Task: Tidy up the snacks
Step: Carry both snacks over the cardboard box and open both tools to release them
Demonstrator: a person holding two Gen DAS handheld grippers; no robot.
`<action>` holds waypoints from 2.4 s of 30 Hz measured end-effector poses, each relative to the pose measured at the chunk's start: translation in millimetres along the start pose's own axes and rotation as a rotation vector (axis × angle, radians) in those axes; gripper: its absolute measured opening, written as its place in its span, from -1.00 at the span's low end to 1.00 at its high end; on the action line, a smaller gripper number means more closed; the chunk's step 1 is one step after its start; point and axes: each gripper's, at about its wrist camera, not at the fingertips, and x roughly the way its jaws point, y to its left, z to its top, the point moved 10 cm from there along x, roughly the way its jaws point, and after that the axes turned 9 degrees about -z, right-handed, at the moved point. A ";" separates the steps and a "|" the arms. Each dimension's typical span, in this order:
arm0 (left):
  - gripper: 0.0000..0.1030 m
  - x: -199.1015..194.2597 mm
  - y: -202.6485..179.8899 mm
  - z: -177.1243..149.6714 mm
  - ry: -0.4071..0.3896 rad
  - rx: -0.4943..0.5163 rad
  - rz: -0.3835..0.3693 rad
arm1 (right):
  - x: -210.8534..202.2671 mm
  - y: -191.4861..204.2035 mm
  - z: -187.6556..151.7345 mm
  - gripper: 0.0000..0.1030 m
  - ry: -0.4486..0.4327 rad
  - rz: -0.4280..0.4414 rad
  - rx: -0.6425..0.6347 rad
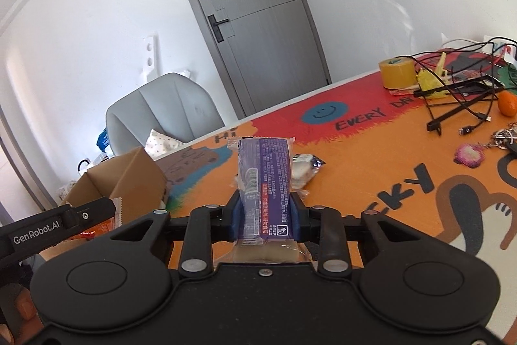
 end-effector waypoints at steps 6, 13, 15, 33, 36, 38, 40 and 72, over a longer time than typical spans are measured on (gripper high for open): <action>-0.14 -8.6 12.5 11.8 -0.030 -0.004 0.009 | -3.3 27.0 5.4 -0.42 -0.017 0.031 -0.028; -0.14 -15.3 27.3 26.7 -0.066 -0.002 0.023 | -3.4 52.3 14.6 -0.42 -0.033 0.067 -0.052; -0.14 -16.4 33.8 29.9 -0.073 -0.009 0.029 | -3.2 58.9 16.4 -0.42 -0.037 0.075 -0.058; -0.14 -7.6 104.2 44.5 -0.071 -0.093 0.113 | 10.5 119.9 15.7 -0.42 -0.022 0.148 -0.124; -0.14 -3.7 116.1 43.8 -0.063 -0.107 0.131 | 16.1 130.2 13.2 -0.42 -0.011 0.158 -0.135; -0.14 -0.5 123.0 42.6 -0.050 -0.128 0.130 | 20.0 138.7 11.7 -0.42 -0.002 0.164 -0.140; -0.07 1.2 128.1 42.2 -0.045 -0.143 0.128 | 23.3 145.8 10.5 -0.42 0.005 0.172 -0.146; 0.93 -30.4 161.0 33.7 -0.076 -0.218 0.249 | 33.2 135.8 -2.0 0.75 0.053 0.086 -0.064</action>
